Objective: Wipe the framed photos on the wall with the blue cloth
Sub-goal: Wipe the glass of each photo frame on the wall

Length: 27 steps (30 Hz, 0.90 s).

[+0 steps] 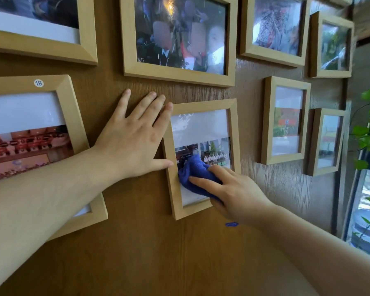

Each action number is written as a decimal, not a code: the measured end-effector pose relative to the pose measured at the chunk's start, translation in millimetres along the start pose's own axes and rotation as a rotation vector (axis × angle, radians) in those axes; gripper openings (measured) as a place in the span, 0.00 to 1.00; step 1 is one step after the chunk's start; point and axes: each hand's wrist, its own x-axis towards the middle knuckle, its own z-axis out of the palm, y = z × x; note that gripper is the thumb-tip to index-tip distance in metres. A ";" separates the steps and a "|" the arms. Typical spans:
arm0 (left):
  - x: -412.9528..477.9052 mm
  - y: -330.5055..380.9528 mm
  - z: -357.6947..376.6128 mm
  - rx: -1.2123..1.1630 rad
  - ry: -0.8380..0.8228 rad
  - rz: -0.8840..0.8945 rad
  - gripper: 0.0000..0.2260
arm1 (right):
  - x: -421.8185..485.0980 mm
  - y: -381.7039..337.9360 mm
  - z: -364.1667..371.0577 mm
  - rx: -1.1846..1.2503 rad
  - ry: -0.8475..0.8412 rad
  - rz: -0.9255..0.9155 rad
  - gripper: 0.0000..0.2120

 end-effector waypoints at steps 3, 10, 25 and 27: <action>0.0 0.8 -0.3 -0.013 -0.013 -0.004 0.52 | -12.7 21.1 -3.7 -0.075 -0.030 -0.006 0.22; -0.3 2.3 0.6 -0.021 -0.004 -0.015 0.51 | -31.5 26.3 -11.5 -0.114 -0.088 0.090 0.21; 0.1 4.6 -6.0 -0.052 -0.057 -0.041 0.51 | -41.8 45.1 -20.9 -0.159 -0.186 -0.015 0.21; -0.8 5.1 -6.2 -0.048 -0.065 -0.040 0.51 | -40.2 47.8 -24.5 -0.140 -0.129 0.001 0.21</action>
